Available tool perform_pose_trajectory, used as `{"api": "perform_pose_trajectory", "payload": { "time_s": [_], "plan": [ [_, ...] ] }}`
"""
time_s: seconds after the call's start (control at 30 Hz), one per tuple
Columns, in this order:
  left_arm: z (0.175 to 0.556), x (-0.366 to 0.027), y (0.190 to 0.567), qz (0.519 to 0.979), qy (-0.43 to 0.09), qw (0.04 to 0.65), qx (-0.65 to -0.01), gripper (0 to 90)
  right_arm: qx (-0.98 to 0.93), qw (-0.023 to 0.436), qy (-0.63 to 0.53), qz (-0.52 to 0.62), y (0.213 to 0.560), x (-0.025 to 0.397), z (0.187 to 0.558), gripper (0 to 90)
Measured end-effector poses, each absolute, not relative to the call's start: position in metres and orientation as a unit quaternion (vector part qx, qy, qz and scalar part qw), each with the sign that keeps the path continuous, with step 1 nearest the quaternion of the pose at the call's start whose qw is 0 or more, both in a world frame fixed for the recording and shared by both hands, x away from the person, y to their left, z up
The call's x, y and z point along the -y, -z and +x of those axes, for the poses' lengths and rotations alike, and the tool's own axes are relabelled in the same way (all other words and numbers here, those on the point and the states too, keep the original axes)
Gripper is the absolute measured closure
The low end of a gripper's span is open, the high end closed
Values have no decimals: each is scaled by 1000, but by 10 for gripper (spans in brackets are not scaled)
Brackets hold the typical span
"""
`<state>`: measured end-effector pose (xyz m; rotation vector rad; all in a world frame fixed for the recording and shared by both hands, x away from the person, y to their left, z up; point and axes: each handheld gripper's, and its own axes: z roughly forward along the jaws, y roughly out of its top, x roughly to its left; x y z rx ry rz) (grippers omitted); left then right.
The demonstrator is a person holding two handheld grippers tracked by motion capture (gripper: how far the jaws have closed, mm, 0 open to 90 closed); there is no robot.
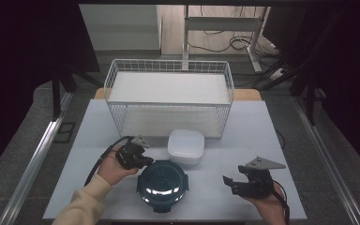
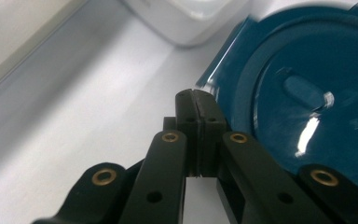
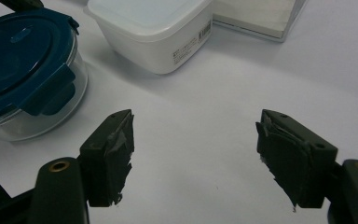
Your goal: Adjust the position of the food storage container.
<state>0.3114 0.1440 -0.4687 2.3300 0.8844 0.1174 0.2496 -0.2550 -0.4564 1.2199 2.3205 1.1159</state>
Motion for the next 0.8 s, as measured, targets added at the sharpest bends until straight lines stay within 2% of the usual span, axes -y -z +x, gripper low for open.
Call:
{"api": "perform_pose_trajectory", "payload": {
  "time_s": [0.17,0.27,0.3,0.33,0.37,0.4,0.43,0.47,0.53,0.57,0.8],
  "plan": [
    [305,-153,453,871,-69,337,-350,888,-804,146,-390,425,454,256,249,272],
    [293,-159,440,862,-95,355,-350,827,-803,146,-392,424,454,256,249,272],
    [283,-161,433,854,-109,366,-353,725,-802,147,-394,424,453,256,249,272],
    [283,-161,433,854,-109,366,-353,662,-802,147,-394,424,453,256,249,272],
    [278,-162,430,855,-114,364,-352,662,-803,147,-394,423,453,256,248,272],
    [273,-162,428,853,-122,360,-357,512,-803,148,-395,421,452,255,247,272],
    [268,-162,427,849,-131,360,-364,512,-803,148,-395,421,452,255,247,272],
    [260,-164,425,842,-132,364,-375,420,-804,148,-396,419,451,254,247,272],
    [256,-165,425,838,-128,367,-382,384,-804,147,-397,419,450,253,246,272],
    [253,-167,425,835,-127,371,-386,315,-804,146,-399,416,450,253,246,272],
    [241,-181,436,810,-106,389,-425,280,-803,146,-399,417,449,252,246,265]
  ]
}}
